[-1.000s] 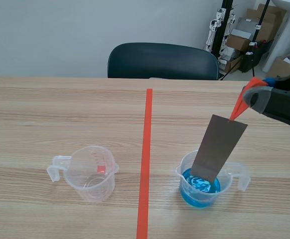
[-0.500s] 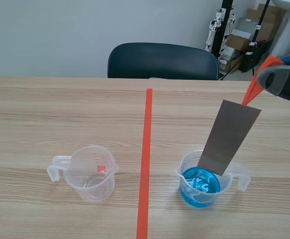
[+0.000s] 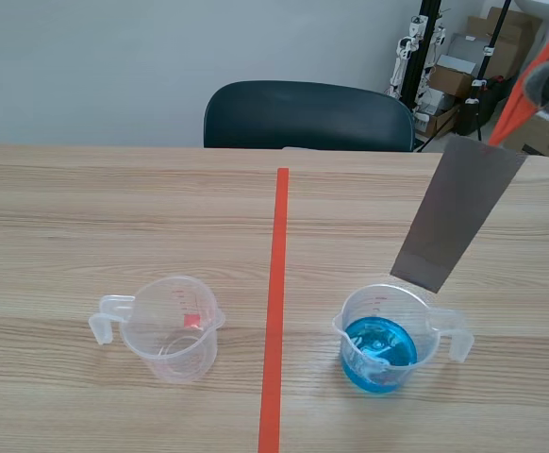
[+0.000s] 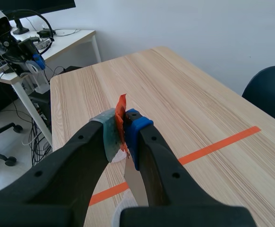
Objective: Do the redox reaction experiment. raise the plate out of the solution
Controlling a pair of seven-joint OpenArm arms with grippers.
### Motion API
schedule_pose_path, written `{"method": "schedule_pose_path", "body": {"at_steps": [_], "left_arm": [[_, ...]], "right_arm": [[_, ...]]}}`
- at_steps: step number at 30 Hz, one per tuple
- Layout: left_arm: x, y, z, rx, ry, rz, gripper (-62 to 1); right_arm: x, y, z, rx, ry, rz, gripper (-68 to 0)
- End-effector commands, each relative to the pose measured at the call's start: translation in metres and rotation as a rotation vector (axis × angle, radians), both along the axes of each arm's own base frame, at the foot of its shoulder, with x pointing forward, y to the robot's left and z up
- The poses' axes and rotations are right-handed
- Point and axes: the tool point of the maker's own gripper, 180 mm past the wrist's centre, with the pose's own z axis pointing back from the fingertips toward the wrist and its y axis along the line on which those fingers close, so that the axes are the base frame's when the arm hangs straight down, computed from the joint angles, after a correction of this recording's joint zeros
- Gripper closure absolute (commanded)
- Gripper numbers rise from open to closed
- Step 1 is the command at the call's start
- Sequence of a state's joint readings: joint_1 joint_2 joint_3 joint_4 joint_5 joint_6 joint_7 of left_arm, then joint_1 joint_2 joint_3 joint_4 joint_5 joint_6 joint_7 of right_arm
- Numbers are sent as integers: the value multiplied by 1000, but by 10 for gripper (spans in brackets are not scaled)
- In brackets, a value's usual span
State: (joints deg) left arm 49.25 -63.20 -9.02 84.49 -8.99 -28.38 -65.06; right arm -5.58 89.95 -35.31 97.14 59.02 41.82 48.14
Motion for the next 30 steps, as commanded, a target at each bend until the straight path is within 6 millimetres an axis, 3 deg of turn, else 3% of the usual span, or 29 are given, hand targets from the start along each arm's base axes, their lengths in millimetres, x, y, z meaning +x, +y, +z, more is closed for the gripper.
{"method": "schedule_pose_path", "body": {"at_steps": [1,10,19,25,30], "left_arm": [[4,-5,4,3,-13,-14,-27],[11,-29,1,138,-17,-101,-27],[24,-58,18,219,-9,-159,-27],[43,-58,33,205,8,-119,-27],[47,-57,35,224,-9,-114,-27]], "right_arm": [[2,4,20,35,-38,17,-4],[0,9,32,58,-22,24,-4],[0,11,38,66,-18,26,-4],[0,11,38,66,-21,26,-4],[0,11,38,67,-21,26,-4]]}}
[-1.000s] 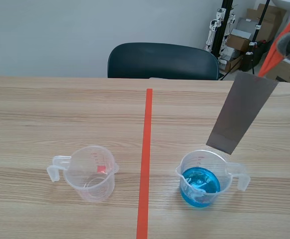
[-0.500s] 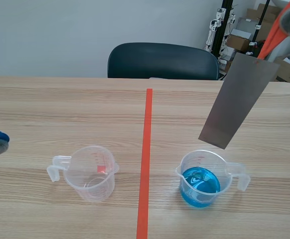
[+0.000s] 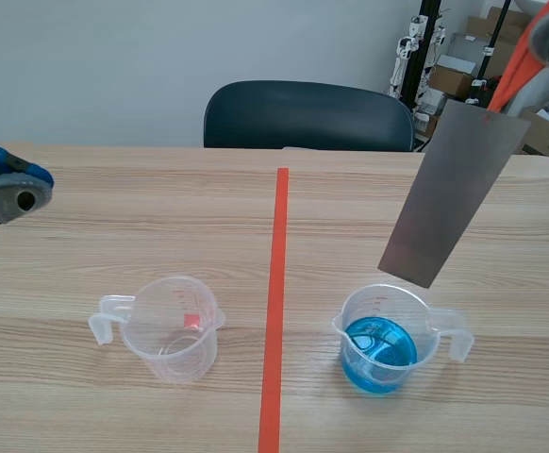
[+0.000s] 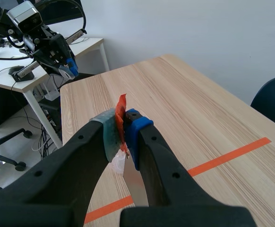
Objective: Do the redox reaction experiment. raise the plate out of the solution
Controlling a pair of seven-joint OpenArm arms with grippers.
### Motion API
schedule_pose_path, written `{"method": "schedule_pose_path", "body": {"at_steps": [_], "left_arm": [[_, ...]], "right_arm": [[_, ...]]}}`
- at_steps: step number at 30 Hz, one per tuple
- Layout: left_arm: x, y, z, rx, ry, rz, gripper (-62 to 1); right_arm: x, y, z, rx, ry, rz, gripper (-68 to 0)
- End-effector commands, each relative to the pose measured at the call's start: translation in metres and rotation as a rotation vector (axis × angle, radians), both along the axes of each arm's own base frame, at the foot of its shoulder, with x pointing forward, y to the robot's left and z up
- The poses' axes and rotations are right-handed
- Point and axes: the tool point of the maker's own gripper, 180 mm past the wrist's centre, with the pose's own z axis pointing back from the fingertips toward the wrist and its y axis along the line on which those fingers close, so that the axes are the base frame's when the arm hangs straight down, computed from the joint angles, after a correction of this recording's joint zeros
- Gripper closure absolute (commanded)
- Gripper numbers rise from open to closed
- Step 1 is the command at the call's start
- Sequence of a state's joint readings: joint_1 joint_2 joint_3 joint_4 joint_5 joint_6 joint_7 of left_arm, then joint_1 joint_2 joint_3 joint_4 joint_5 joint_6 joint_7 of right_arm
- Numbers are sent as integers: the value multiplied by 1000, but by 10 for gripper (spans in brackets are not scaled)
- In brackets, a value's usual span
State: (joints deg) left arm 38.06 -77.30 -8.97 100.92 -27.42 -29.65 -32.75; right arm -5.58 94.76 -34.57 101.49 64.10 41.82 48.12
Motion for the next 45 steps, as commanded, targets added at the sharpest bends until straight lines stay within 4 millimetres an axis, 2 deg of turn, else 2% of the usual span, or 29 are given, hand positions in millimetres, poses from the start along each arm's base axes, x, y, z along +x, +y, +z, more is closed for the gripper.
{"method": "schedule_pose_path", "body": {"at_steps": [1,17,22,31,45], "left_arm": [[-1,-1,2,-22,2,4,-27],[-5,-12,10,-60,-23,-7,-27],[-1,-16,2,-39,-27,11,-27],[-4,-43,-19,-20,-21,-23,-28],[7,-85,-30,-13,-23,-62,-28]], "right_arm": [[3,1,16,36,-31,5,-4],[3,1,15,33,-29,6,-4],[3,1,15,34,-29,6,-4],[3,1,15,34,-30,6,-4],[3,1,15,34,-29,5,-4]]}}
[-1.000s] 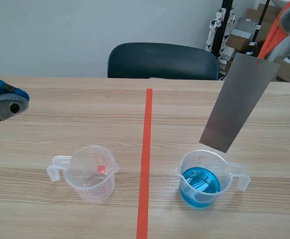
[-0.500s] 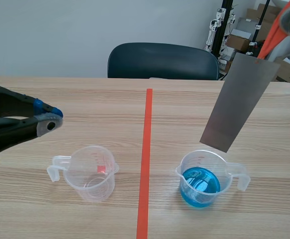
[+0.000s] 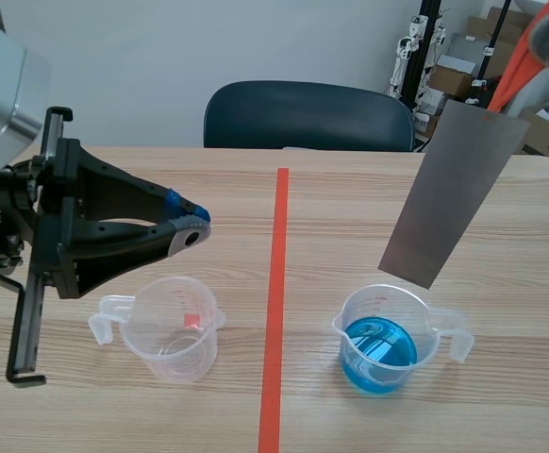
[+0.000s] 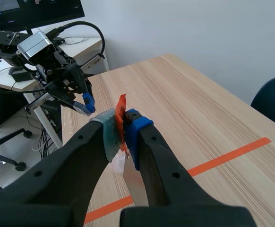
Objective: Do the redox reaction experiment. raise the plate out of the solution
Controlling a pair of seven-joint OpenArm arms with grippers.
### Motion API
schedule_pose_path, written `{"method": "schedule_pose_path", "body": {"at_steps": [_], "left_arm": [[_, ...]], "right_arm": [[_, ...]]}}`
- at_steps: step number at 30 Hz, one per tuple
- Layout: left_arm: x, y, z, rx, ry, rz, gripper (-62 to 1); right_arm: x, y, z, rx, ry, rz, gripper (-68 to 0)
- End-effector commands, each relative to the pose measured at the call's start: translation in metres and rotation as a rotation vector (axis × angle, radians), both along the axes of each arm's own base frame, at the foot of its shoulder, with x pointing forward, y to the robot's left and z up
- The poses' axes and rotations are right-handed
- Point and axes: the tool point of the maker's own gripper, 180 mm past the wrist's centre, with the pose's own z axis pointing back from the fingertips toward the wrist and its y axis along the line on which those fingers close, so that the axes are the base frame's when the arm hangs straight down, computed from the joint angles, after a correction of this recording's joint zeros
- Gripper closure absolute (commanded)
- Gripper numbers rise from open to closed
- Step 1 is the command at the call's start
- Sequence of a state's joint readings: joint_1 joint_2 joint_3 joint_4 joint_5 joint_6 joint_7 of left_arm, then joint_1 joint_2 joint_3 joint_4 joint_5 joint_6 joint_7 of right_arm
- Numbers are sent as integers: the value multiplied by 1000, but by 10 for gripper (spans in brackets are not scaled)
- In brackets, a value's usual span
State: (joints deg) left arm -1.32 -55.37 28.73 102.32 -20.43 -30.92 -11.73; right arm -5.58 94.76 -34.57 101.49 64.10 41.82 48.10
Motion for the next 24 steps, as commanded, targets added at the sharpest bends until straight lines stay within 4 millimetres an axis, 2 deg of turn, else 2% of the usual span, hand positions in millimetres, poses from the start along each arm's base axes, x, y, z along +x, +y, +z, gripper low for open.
{"method": "schedule_pose_path", "body": {"at_steps": [1,5,15,24], "left_arm": [[1,-3,0,-8,-6,-4,-28],[3,-10,-8,21,-16,-20,-28],[7,-31,-15,12,-19,-51,-28],[24,-42,-22,16,-24,-37,-30]], "right_arm": [[3,1,15,35,-30,5,-4],[3,1,15,35,-30,5,-4],[3,1,15,35,-30,5,-4],[3,1,15,34,-30,6,-4]]}}
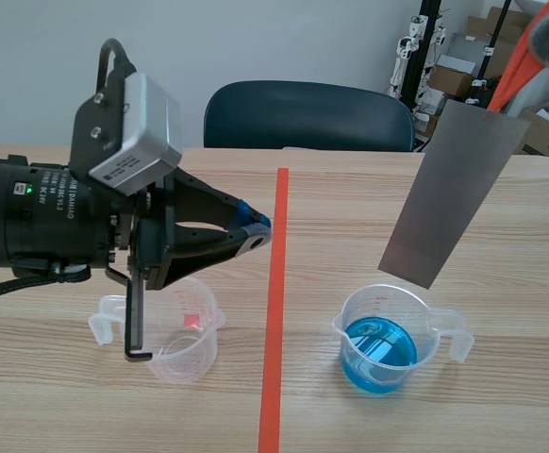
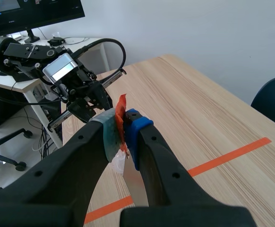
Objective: Do the redox reaction experiment. raise the plate out of the solution
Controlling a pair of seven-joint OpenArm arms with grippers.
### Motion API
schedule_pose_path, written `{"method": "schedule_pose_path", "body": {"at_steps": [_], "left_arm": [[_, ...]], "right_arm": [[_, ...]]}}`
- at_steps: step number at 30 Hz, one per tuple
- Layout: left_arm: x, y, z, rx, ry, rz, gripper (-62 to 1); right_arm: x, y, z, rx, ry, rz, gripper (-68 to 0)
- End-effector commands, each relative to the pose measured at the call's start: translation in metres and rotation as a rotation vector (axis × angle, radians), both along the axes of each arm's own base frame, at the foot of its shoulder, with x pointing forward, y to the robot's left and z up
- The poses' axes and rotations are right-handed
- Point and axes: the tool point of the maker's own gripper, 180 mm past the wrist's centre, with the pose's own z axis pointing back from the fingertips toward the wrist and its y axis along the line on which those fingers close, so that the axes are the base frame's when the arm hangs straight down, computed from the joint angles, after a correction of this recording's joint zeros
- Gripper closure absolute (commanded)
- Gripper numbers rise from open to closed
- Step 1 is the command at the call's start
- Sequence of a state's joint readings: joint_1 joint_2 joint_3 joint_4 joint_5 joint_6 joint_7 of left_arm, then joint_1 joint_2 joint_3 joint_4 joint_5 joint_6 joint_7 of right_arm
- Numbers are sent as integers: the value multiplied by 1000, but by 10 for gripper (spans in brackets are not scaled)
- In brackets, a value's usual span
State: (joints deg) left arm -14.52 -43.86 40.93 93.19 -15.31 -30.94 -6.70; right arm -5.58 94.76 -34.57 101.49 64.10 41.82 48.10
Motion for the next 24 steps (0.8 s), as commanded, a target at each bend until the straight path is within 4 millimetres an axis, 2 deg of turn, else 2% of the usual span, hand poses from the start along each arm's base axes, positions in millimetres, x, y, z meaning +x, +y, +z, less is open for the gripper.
{"method": "schedule_pose_path", "body": {"at_steps": [1,5,14,24], "left_arm": [[0,-7,5,-25,-11,-13,-29],[4,-12,2,-23,-18,-16,-29],[-4,-20,5,-38,-4,-66,-30],[-4,-20,4,-30,-1,-66,-30]], "right_arm": [[3,1,15,34,-30,6,-4],[3,1,15,34,-30,6,-4],[3,1,15,34,-30,6,-4],[3,1,15,33,-29,6,-4]]}}
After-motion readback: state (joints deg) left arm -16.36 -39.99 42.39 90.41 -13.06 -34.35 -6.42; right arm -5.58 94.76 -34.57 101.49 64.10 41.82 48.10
